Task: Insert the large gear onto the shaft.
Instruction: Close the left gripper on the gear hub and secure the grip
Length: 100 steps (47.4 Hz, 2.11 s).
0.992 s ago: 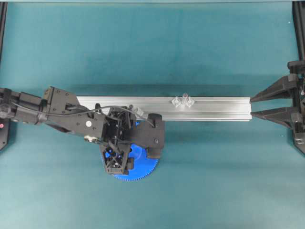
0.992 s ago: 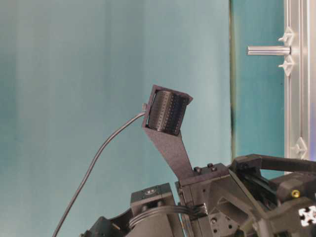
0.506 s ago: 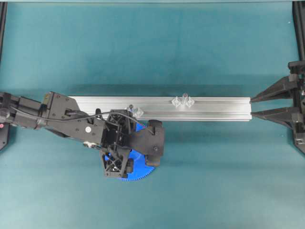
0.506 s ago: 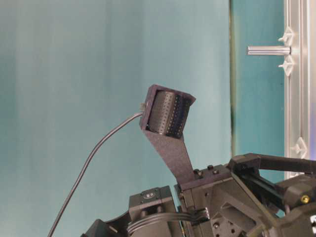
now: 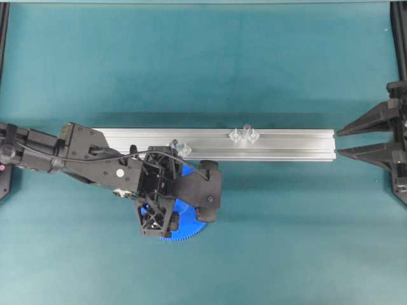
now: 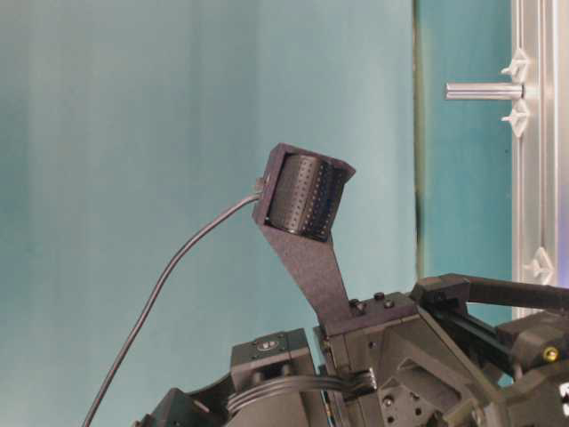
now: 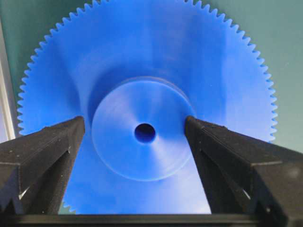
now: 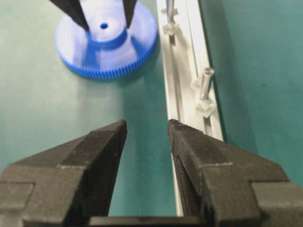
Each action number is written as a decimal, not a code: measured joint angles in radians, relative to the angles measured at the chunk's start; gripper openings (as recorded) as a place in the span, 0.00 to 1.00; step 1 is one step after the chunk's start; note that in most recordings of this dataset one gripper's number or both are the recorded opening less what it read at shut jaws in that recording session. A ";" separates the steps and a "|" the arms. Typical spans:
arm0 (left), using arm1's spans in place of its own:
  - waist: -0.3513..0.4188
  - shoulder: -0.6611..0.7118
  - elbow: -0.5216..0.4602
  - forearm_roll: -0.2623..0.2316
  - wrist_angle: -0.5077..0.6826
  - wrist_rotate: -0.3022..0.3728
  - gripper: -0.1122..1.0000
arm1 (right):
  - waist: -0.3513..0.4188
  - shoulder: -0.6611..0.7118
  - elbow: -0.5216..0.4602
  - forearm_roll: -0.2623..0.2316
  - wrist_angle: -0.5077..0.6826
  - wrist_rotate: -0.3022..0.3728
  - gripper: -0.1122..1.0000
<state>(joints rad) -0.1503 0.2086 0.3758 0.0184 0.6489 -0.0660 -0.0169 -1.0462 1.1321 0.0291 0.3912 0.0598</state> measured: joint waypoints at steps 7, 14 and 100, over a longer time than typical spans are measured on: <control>-0.005 0.000 -0.011 0.000 0.041 0.000 0.94 | 0.000 0.000 0.000 0.000 0.002 0.000 0.55; -0.009 0.002 -0.020 0.000 0.048 -0.002 0.94 | 0.000 0.000 0.002 0.000 0.002 0.000 0.55; 0.011 0.040 -0.067 0.000 0.083 -0.015 0.94 | 0.000 -0.029 0.018 0.000 0.002 0.003 0.55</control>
<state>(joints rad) -0.1396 0.2485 0.3083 0.0184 0.7317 -0.0813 -0.0169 -1.0753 1.1505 0.0291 0.3927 0.0629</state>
